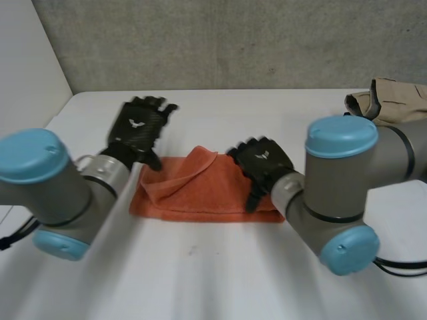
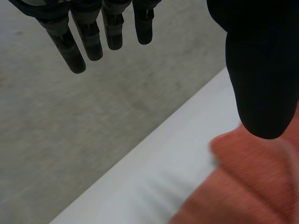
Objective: Fold the laundry.
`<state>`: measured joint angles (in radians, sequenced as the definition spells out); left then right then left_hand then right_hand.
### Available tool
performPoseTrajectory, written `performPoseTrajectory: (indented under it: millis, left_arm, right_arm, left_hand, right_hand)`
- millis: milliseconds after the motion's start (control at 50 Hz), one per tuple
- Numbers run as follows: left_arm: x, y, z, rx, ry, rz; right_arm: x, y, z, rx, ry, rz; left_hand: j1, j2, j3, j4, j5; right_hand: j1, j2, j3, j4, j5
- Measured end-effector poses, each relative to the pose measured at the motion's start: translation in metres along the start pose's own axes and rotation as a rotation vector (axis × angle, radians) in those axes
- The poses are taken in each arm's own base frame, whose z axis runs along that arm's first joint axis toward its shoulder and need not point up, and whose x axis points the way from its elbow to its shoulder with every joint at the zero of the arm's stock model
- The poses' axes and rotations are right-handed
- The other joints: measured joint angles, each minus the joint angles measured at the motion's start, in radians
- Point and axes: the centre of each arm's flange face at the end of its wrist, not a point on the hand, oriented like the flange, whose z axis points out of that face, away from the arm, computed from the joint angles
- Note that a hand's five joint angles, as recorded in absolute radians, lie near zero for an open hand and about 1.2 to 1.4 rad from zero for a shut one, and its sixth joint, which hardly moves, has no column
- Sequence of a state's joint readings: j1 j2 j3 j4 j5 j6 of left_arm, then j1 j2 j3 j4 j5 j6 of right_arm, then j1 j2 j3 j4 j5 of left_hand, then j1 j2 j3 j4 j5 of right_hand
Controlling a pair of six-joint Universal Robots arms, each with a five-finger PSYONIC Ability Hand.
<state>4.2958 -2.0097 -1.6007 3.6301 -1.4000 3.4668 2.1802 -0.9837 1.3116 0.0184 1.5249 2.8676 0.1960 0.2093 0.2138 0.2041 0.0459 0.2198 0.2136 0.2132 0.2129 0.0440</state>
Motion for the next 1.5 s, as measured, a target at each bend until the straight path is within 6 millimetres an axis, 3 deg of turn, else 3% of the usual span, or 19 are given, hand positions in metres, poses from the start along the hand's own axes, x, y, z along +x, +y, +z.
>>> performPoseTrajectory:
  millis: [120, 240, 300, 400, 480, 540, 680, 780, 940, 1020, 1100, 1140, 1160, 1200, 1260, 1360, 1460, 1480, 1500]
  left_arm:
    - [0.040, 0.012, 0.013, -0.002, 0.089, 0.000]
    - [0.055, 0.032, 0.033, -0.017, 0.106, 0.003]
    - [0.052, 0.042, 0.041, -0.032, 0.082, 0.004]
    - [0.028, 0.067, 0.049, -0.113, -0.035, 0.030]
    - [0.011, 0.085, 0.042, -0.218, -0.105, 0.108]
    - [0.003, 0.089, 0.031, -0.290, -0.128, 0.182]
    - [-0.006, 0.070, -0.003, -0.365, -0.142, 0.297]
    - [-0.006, 0.045, -0.034, -0.354, -0.138, 0.310]
    - [-0.007, 0.011, -0.062, -0.277, -0.140, 0.280]
    - [-0.009, 0.004, -0.063, -0.249, -0.148, 0.244]
    - [-0.012, 0.000, -0.060, -0.228, -0.162, 0.194]
    - [-0.013, -0.001, -0.059, -0.223, -0.167, 0.176]
    - [-0.014, -0.002, -0.058, -0.214, -0.174, 0.151]
    - [-0.014, -0.003, -0.056, -0.203, -0.180, 0.116]
    - [-0.015, -0.007, -0.053, -0.177, -0.190, 0.044]
    - [-0.015, -0.018, -0.047, -0.127, -0.201, -0.078]
    - [-0.011, -0.028, -0.044, -0.085, -0.190, -0.164]
    - [-0.006, -0.033, -0.043, -0.069, -0.174, -0.187]
    - [-0.006, -0.033, -0.043, -0.069, -0.174, -0.187]
  right_arm:
    - [0.013, 0.030, -0.003, -0.093, 0.021, 0.000]
    - [0.010, 0.043, -0.001, -0.088, 0.026, -0.035]
    - [0.008, 0.046, 0.000, -0.071, 0.032, -0.058]
    - [0.008, 0.052, 0.003, -0.051, 0.054, -0.101]
    - [0.010, 0.055, 0.003, -0.054, 0.072, -0.119]
    - [0.013, 0.058, 0.001, -0.064, 0.085, -0.127]
    - [0.027, 0.065, -0.011, -0.117, 0.118, -0.198]
    - [0.046, 0.064, -0.027, -0.159, 0.168, -0.361]
    - [0.060, 0.031, -0.033, -0.117, 0.276, -0.663]
    - [0.031, 0.005, -0.028, 0.024, 0.234, -0.732]
    - [-0.033, -0.007, -0.027, 0.231, 0.057, -0.785]
    - [-0.055, -0.005, -0.028, 0.288, -0.014, -0.798]
    - [-0.080, 0.001, -0.031, 0.343, -0.101, -0.811]
    - [-0.105, 0.011, -0.033, 0.386, -0.189, -0.821]
    - [-0.126, 0.025, -0.035, 0.399, -0.255, -0.812]
    - [-0.115, 0.020, -0.031, 0.345, -0.192, -0.618]
    - [-0.078, -0.012, -0.034, 0.345, -0.109, -0.276]
    - [-0.061, -0.025, -0.038, 0.347, -0.087, -0.130]
    - [-0.061, -0.025, -0.038, 0.347, -0.087, -0.130]
  left_hand:
    - [0.000, 0.000, 0.000, 0.000, 0.000]
    - [0.000, 0.000, 0.000, 0.000, 0.000]
    - [0.000, 0.000, 0.000, 0.000, 0.000]
    - [0.000, 0.000, 0.000, 0.000, 0.000]
    - [0.000, 0.000, 0.000, 0.000, 0.000]
    - [0.000, 0.000, 0.000, 0.000, 0.000]
    - [0.000, 0.000, 0.000, 0.000, -0.001]
    - [0.000, 0.000, 0.000, 0.000, -0.001]
    - [0.000, 0.000, 0.000, 0.000, -0.001]
    - [0.000, 0.000, 0.000, 0.000, -0.001]
    - [0.000, 0.000, 0.000, 0.000, -0.001]
    - [0.000, 0.000, 0.000, 0.000, -0.001]
    - [0.000, 0.000, 0.000, 0.000, -0.001]
    - [0.000, 0.000, 0.000, 0.000, -0.001]
    - [0.000, 0.000, 0.000, 0.000, -0.001]
    - [0.000, 0.000, 0.000, 0.000, -0.001]
    - [0.000, 0.000, 0.000, 0.000, -0.001]
    - [0.000, 0.000, 0.000, 0.000, -0.001]
    - [0.000, 0.000, 0.000, 0.000, -0.001]
  right_hand:
    - [0.000, 0.002, 0.001, 0.001, 0.000]
    - [0.153, 0.153, 0.153, 0.154, 0.156]
    - [0.231, 0.226, 0.228, 0.229, 0.231]
    - [0.662, 0.678, 0.660, 0.660, 0.652]
    - [0.871, 0.949, 0.949, 0.949, 0.935]
    - [0.871, 0.960, 0.973, 0.980, 0.955]
    - [0.871, 0.960, 0.973, 0.983, 0.959]
    - [0.875, 0.960, 0.973, 0.985, 0.962]
    - [0.890, 0.960, 0.976, 0.985, 0.963]
    - [0.893, 0.960, 0.976, 0.986, 0.966]
    - [0.893, 0.960, 0.976, 0.986, 0.970]
    - [0.893, 0.960, 0.976, 0.986, 0.970]
    - [0.881, 0.928, 0.939, 0.946, 0.942]
    - [0.699, 0.706, 0.715, 0.739, 0.731]
    - [0.121, 0.143, 0.168, 0.172, 0.149]
    - [-0.001, 0.000, -0.001, 0.000, 0.000]
    - [-0.001, 0.000, -0.001, 0.000, 0.000]
    - [-0.001, 0.000, -0.001, 0.000, 0.000]
    - [-0.001, 0.000, -0.001, 0.000, 0.000]
